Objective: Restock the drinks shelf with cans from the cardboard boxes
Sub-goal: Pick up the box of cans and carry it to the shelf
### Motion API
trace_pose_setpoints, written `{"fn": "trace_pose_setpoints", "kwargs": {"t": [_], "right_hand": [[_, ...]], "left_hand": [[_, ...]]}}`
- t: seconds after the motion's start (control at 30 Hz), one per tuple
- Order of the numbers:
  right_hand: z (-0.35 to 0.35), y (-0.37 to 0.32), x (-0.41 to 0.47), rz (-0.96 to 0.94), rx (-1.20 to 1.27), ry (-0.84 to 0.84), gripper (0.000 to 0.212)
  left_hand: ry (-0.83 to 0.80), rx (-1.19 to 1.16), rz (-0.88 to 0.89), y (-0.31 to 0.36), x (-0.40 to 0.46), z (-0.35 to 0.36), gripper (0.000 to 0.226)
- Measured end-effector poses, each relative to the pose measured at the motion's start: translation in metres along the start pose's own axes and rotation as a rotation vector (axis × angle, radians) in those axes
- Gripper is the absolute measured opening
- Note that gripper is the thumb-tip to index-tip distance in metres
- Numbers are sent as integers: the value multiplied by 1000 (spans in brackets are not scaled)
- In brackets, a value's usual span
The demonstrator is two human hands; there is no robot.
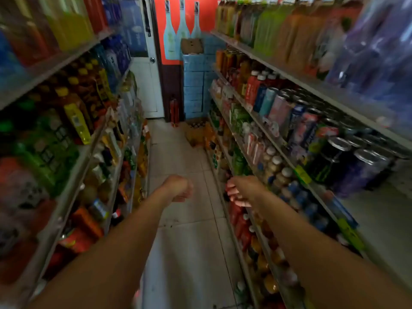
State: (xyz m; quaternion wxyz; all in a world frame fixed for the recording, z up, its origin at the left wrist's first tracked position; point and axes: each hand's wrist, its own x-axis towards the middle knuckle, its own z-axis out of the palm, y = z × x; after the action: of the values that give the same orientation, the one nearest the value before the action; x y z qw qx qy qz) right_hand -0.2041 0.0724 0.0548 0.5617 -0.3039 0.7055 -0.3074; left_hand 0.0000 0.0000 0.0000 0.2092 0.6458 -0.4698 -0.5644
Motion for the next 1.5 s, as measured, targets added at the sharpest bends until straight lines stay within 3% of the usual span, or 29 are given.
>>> {"fn": "trace_pose_setpoints", "kwargs": {"t": [0.27, 0.47, 0.6, 0.73, 0.93, 1.2, 1.37, 1.5], "right_hand": [[16, -122, 165, -30, 37, 78, 20], [32, -194, 354, 10, 117, 79, 19], [48, -259, 504, 72, 180, 79, 13], [67, -336, 597, 126, 206, 46, 9], [110, -438, 735, 172, 262, -5, 28], [147, -534, 957, 272, 442, 87, 36], [157, -588, 1067, 368, 566, 108, 39], [161, -604, 1173, 407, 598, 123, 42]], "left_hand": [[41, -29, 50, 127, 166, -62, 10], [50, 108, 102, 186, 341, -84, 15], [82, 103, -2, 235, 490, -110, 11], [42, 132, -30, 283, 588, -151, 14], [29, 110, 7, 353, 733, -220, 19], [-97, 137, -40, 429, 991, -265, 22], [-198, 276, -90, 489, 1133, -276, 15], [-266, 402, -9, 515, 1245, -274, 32]]}}
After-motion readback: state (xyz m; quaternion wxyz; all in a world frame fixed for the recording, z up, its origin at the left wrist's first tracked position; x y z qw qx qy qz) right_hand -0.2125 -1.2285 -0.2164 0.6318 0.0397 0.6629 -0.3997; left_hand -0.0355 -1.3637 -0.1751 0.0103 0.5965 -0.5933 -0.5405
